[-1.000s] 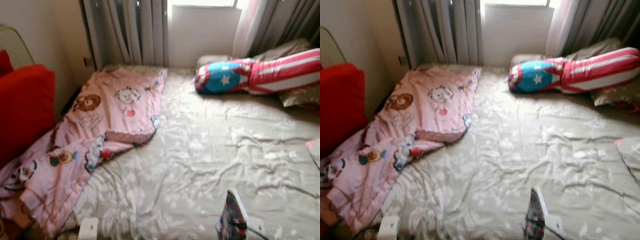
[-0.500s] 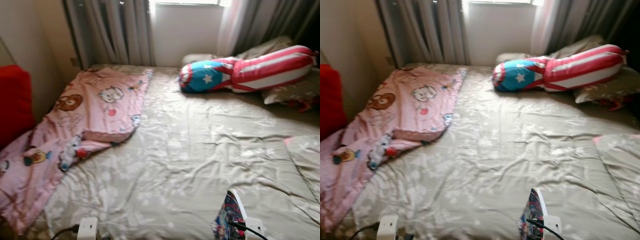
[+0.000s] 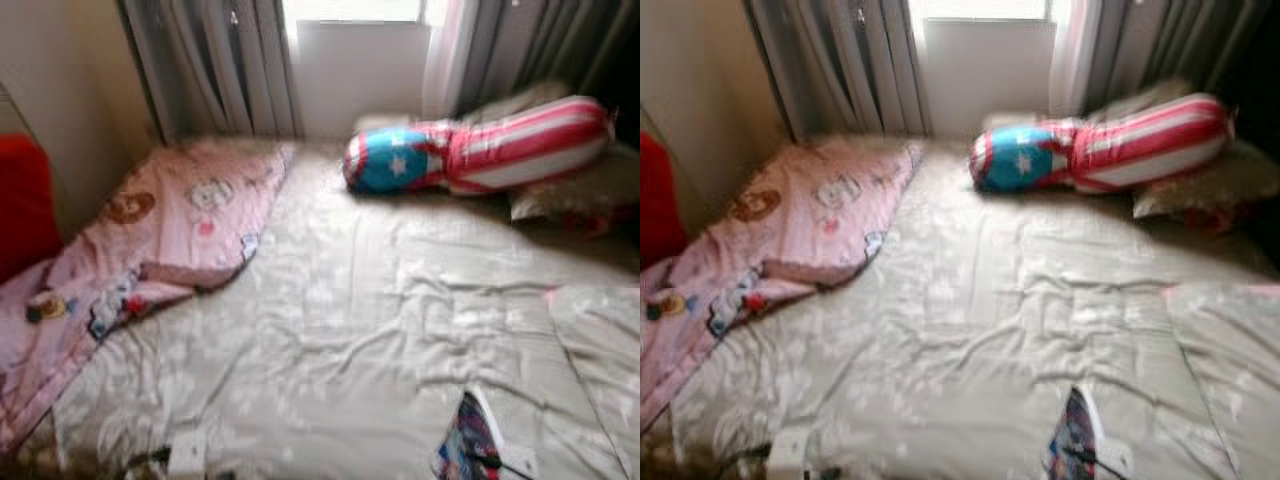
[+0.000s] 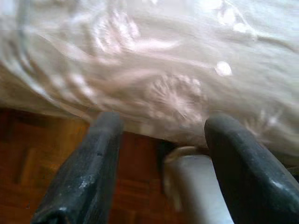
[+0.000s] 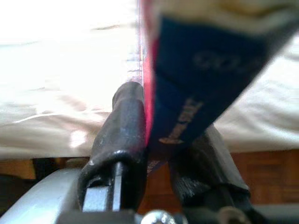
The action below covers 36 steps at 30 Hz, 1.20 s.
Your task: Clean up the room
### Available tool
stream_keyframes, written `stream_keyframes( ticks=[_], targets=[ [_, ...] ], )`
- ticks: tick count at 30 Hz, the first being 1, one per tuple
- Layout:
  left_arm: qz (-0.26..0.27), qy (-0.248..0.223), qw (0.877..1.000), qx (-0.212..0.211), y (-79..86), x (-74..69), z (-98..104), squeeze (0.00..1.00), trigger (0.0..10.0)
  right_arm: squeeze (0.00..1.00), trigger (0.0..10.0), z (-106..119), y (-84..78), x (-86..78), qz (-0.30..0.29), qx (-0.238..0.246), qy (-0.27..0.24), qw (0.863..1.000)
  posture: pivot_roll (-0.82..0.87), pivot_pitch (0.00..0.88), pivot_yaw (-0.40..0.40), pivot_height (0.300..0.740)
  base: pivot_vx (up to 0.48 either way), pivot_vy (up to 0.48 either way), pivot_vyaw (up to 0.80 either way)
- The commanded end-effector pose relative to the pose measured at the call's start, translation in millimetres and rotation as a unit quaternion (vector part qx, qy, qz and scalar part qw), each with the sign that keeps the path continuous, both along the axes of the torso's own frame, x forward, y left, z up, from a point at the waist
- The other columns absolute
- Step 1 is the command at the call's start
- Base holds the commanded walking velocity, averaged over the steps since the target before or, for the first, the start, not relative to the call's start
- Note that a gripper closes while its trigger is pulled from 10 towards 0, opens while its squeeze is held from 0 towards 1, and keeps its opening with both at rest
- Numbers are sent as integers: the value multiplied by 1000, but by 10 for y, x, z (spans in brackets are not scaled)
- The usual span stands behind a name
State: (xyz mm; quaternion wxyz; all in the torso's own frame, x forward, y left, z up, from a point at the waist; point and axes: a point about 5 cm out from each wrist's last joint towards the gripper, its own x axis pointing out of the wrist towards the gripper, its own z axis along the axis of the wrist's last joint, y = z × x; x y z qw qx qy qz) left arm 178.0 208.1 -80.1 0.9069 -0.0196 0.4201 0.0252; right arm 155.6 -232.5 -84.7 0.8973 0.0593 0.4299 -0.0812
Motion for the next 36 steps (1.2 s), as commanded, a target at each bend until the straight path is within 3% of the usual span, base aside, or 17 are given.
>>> stream_keyframes(
  ticks=[1,10,20,27,32,33,34,35,36],
  targets=[
    [-2,9,1000,9,58,-40,-10,0,10000,0,10000,29,29,77,3,2,-14,1000,-49,0,-50,738,0,-315,0],
    [-1,8,1000,9,67,-28,-3,0,10000,0,10000,32,34,86,-2,3,-17,1000,-51,0,-47,738,0,-314,0],
    [4,0,1000,10,78,-12,10,0,10000,0,10000,45,45,107,-14,11,-32,999,-54,0,-44,738,0,0,0],
    [12,-33,999,12,97,31,53,0,10000,0,10000,87,107,160,-73,82,-98,989,-66,0,-30,738,0,0,0],
    [37,-67,997,7,106,67,94,0,10000,0,10000,132,151,210,-139,159,-163,964,-62,0,-32,738,0,0,0],
    [38,-71,997,7,107,72,99,0,10000,0,10000,307,231,571,-134,168,-204,955,-62,0,-32,738,0,0,0],
    [38,-73,997,7,107,74,102,0,10000,0,10000,459,296,827,-128,173,-233,948,-62,0,-32,738,0,0,0],
    [40,-79,996,7,108,81,110,0,10000,0,10000,628,366,1063,-118,183,-265,939,-65,0,-33,738,0,0,0],
    [42,-83,996,6,109,86,116,0,10000,0,10000,734,408,1193,-111,189,-284,933,-65,0,-33,738,0,0,0]
  ],
)
